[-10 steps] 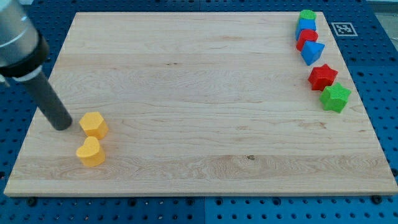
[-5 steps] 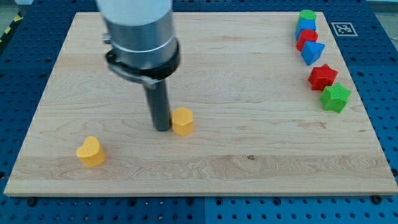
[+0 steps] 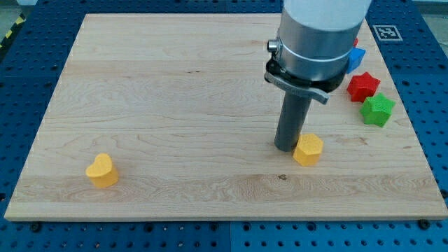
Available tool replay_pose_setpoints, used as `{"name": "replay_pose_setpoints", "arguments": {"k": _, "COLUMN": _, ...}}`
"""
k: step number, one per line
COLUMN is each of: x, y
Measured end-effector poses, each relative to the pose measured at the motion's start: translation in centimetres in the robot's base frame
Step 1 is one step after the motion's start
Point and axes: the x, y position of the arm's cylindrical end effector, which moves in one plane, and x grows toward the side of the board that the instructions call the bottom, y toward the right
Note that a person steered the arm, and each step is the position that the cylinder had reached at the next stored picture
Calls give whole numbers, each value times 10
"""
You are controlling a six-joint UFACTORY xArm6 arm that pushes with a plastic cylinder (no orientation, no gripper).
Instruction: Push the yellow hexagon below the green star
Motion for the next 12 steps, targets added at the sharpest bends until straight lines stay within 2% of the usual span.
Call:
{"name": "replay_pose_setpoints", "arguments": {"k": 2, "x": 31, "y": 0}}
{"name": "replay_pose_setpoints", "arguments": {"k": 4, "x": 31, "y": 7}}
{"name": "replay_pose_setpoints", "arguments": {"k": 6, "x": 32, "y": 39}}
{"name": "replay_pose_setpoints", "arguments": {"k": 8, "x": 22, "y": 100}}
{"name": "replay_pose_setpoints", "arguments": {"k": 10, "x": 22, "y": 31}}
{"name": "replay_pose_setpoints", "arguments": {"k": 11, "x": 1, "y": 15}}
{"name": "replay_pose_setpoints", "arguments": {"k": 12, "x": -9, "y": 24}}
